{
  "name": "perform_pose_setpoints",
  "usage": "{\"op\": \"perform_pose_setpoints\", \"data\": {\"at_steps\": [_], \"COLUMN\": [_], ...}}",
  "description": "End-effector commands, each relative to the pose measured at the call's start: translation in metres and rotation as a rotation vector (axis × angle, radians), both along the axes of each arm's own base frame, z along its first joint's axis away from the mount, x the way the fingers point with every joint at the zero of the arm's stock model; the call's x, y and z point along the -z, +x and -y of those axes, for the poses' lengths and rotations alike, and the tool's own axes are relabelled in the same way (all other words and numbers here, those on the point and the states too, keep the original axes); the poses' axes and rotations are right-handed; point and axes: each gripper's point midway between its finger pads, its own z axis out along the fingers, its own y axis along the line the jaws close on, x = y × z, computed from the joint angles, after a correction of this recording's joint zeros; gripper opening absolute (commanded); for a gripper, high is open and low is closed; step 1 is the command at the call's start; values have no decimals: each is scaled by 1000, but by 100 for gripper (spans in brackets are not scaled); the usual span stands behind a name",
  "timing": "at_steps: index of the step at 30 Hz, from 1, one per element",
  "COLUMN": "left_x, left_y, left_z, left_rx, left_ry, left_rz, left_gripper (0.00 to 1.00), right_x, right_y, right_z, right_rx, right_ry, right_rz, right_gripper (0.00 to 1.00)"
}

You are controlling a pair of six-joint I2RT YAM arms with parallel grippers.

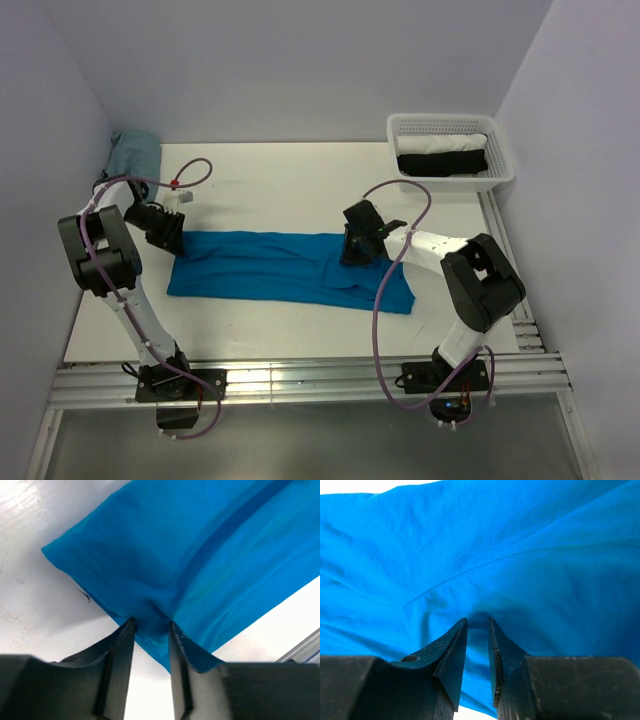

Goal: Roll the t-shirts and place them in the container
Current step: Fold the tshirt

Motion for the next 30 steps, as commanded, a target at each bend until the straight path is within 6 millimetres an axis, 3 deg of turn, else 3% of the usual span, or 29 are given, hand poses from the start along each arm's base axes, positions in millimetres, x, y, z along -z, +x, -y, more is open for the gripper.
{"op": "perform_pose_setpoints", "data": {"at_steps": [1,4,8,11,16,22,30], "left_x": [2,-2,-18,-48,-73,-58,-25], "left_y": [3,6,15,33,40,32,-5], "left_z": [3,3,4,1,-8,-21,-31], "left_rx": [0,-1,4,9,42,111,228], "left_ry": [-3,-12,-23,-22,-25,4,52], "left_rz": [-3,4,43,131,194,181,110], "left_gripper": [35,16,0,0,0,0,2], "right_x": [-12,-11,-11,-10,-5,3,13], "right_y": [14,14,13,13,12,4,-1], "right_z": [-4,-3,-2,2,13,21,36], "right_rx": [0,-1,2,12,41,60,97], "right_ry": [14,10,10,4,-2,-8,-25], "right_rz": [45,40,38,37,28,9,-14], "right_gripper": [31,31,31,31,31,31,31]}}
